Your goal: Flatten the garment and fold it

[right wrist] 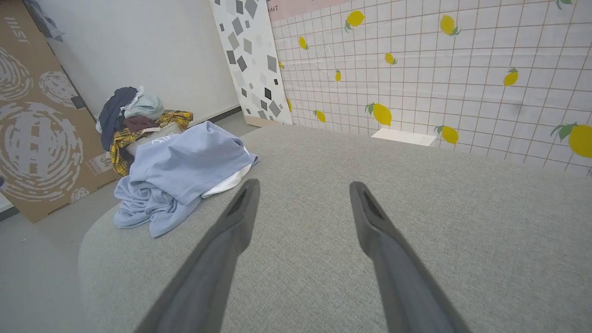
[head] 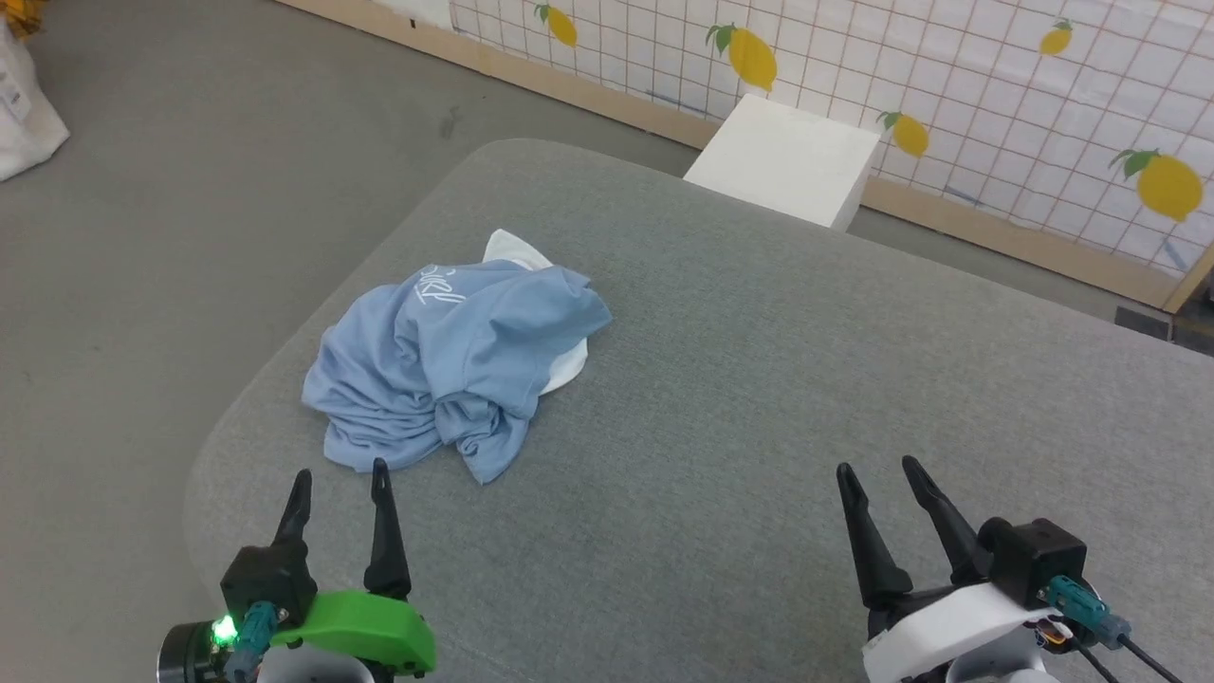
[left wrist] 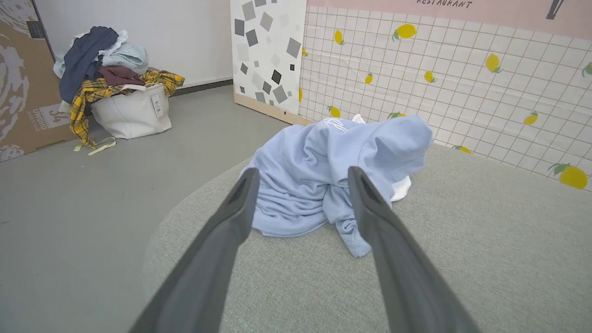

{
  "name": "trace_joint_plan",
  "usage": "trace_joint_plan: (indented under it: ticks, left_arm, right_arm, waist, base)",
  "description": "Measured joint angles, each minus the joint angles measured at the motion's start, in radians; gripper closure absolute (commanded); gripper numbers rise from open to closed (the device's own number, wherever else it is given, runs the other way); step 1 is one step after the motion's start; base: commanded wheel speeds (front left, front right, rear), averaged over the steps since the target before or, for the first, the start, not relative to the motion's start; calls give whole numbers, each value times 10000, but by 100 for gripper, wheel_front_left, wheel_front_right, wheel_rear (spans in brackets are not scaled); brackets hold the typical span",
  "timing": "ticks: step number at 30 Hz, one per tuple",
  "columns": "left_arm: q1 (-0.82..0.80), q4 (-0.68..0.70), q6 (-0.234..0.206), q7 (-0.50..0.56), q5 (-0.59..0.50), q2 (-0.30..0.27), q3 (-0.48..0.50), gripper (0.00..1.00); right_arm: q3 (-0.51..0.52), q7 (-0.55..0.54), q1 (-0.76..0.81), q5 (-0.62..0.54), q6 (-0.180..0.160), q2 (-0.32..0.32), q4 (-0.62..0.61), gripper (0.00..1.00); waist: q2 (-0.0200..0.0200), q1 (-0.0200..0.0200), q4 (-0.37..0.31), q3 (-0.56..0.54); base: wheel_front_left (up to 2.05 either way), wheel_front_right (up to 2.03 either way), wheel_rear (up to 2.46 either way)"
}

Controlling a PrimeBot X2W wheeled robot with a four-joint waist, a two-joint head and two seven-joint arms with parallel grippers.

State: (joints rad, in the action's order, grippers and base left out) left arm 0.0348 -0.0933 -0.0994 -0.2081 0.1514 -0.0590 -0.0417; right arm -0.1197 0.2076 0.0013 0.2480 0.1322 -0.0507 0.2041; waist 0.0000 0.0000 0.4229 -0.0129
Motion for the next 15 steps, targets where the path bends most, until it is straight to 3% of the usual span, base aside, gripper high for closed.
trace_joint_plan:
  ticks: [8,15]
  left_arm:
    - [-2,-125,-31,-134,178,-79,-98,0]
    - [-1553,-639,819,591,943,-543,-117,0]
  right_arm:
    - [-63,130,0,234,0,6,132,0]
    - [449,127,-2,382,0,8,198,0]
  waist:
    - [0,0,145,116]
    - [0,0,241,495]
  base:
    - [0,0,0]
    - [0,0,0]
